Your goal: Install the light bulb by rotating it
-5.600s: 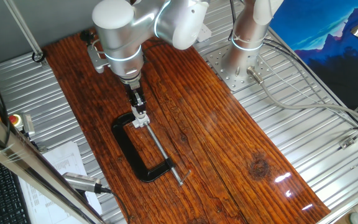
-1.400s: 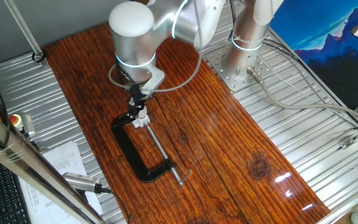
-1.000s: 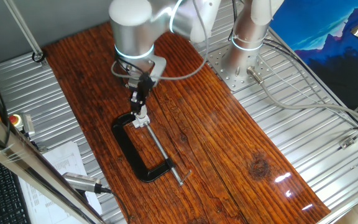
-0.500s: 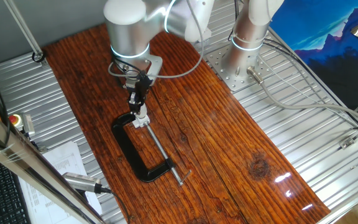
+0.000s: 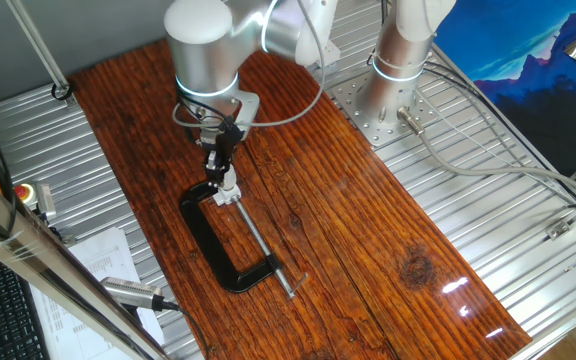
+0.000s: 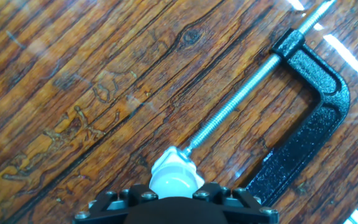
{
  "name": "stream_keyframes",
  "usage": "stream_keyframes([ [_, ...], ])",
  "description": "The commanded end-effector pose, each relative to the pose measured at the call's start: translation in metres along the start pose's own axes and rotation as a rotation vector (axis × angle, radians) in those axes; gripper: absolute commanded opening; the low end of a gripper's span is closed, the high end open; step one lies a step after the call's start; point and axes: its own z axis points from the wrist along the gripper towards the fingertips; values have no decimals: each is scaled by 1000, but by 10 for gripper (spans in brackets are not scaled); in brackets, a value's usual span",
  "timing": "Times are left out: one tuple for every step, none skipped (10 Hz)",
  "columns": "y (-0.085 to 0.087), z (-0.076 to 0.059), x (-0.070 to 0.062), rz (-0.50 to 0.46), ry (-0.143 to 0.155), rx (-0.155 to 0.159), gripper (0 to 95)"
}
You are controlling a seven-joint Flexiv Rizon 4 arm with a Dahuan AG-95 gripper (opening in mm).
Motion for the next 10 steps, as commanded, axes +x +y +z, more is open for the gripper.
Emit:
stream_keyframes([
  [2, -1, 1, 6, 1, 1, 570],
  [2, 0, 2, 11, 2, 3, 570],
  [2, 1, 2, 12, 1, 5, 570],
  [3, 1, 2, 16, 3, 6, 570],
  [3, 0, 3, 23, 3, 8, 380],
  [3, 0, 3, 32, 4, 9, 380],
  [3, 1, 3, 35, 5, 10, 380],
  [3, 1, 3, 39, 5, 11, 190],
  [2, 1, 3, 42, 6, 10, 190],
  [2, 1, 3, 43, 6, 9, 190],
])
